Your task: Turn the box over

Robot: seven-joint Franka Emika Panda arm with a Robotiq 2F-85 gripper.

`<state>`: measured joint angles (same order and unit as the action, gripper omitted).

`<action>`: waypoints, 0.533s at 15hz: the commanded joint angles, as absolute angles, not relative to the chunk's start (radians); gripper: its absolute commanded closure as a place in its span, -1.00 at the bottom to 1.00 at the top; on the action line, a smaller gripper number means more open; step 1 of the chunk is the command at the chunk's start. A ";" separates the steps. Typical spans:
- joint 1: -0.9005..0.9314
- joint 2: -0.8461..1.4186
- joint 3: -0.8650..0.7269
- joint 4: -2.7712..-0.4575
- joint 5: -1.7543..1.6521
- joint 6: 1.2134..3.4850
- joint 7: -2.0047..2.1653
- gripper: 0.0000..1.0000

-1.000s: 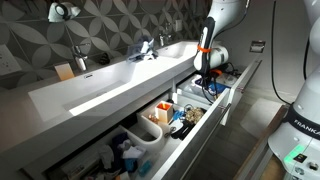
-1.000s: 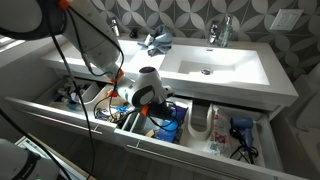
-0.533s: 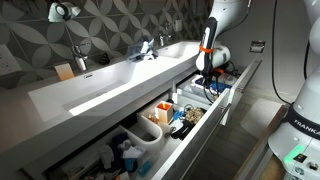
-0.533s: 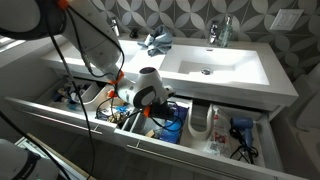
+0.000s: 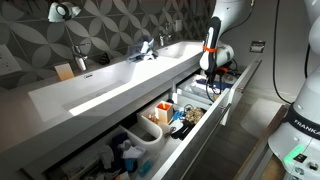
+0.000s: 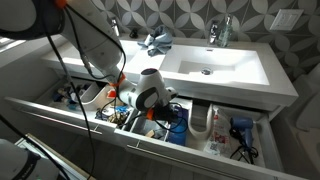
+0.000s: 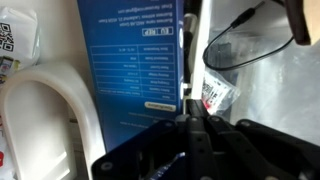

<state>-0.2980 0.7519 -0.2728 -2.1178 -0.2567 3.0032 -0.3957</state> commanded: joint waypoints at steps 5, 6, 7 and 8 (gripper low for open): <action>-0.416 0.616 -0.161 -2.259 -0.337 3.089 -0.527 1.00; -0.454 0.581 -0.116 -2.290 -0.335 3.072 -0.553 1.00; -0.468 0.554 -0.099 -2.315 -0.327 3.063 -0.558 1.00; -0.486 0.522 -0.079 -2.342 -0.324 3.054 -0.569 0.62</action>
<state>-0.4105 0.6480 -0.1508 -2.2262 -0.3017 3.0694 -0.5259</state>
